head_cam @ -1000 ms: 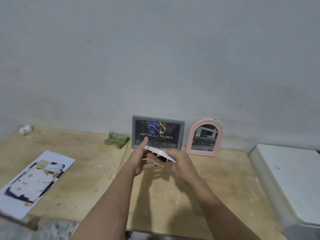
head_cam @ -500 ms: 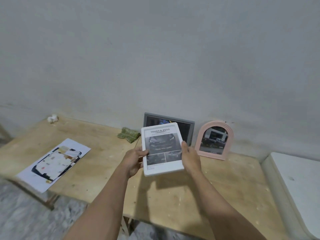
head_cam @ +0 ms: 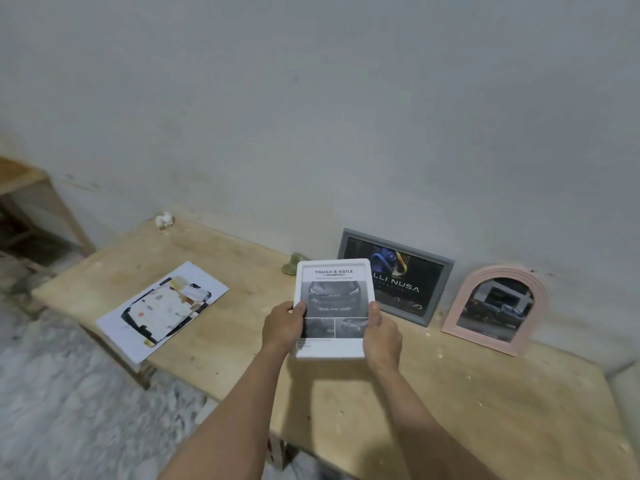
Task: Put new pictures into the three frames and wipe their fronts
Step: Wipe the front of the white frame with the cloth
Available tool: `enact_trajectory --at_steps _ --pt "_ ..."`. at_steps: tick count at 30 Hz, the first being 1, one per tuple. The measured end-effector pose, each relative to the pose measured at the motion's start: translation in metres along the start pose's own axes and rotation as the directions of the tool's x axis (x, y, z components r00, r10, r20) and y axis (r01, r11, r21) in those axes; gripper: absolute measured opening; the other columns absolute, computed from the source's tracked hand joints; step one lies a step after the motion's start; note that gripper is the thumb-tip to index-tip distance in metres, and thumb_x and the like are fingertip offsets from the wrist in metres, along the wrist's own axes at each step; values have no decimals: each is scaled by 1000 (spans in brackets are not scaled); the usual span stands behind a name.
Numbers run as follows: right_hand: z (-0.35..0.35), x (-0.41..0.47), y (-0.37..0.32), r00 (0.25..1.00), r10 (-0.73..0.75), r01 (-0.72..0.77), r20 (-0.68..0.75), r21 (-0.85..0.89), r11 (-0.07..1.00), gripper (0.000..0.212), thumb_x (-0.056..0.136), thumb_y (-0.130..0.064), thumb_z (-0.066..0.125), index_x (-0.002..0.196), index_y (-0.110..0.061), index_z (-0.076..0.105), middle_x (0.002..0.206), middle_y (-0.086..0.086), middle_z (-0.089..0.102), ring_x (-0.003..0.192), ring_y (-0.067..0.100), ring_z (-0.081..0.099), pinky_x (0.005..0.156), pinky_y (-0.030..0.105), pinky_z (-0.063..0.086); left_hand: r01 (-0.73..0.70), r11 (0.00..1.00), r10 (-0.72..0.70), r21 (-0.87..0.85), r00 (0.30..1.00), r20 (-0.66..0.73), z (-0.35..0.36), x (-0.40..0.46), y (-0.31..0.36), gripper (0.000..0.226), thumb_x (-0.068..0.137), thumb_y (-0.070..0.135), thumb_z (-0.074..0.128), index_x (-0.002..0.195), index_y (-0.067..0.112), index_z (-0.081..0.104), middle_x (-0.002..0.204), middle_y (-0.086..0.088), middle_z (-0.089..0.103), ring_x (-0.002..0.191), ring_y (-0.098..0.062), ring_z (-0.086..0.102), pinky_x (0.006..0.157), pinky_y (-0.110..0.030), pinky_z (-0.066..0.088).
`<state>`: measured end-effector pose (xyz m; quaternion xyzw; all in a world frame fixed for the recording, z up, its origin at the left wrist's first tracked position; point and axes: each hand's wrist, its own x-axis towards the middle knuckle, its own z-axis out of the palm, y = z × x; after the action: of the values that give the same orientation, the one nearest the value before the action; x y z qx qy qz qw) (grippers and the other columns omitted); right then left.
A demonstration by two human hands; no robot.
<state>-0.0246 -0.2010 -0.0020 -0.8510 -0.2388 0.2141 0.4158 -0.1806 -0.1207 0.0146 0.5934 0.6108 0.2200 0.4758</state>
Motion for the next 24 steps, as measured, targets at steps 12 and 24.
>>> enact_trajectory --at_steps 12,24 --pt "180 61 -73 925 109 -204 365 234 951 71 86 -76 26 91 -22 72 85 2 75 81 20 71 79 37 55 288 761 -150 -582 950 274 -124 164 -28 21 105 25 47 105 8 61 90 -11 77 76 -28 74 68 -40 59" --pt "257 191 -95 962 5 163 272 -591 790 44 96 -38 43 128 -8 48 126 17 49 115 36 46 94 43 41 356 734 -178 -579 923 342 -185 304 -69 19 100 22 53 114 15 64 102 -14 75 85 -32 72 75 -43 59"
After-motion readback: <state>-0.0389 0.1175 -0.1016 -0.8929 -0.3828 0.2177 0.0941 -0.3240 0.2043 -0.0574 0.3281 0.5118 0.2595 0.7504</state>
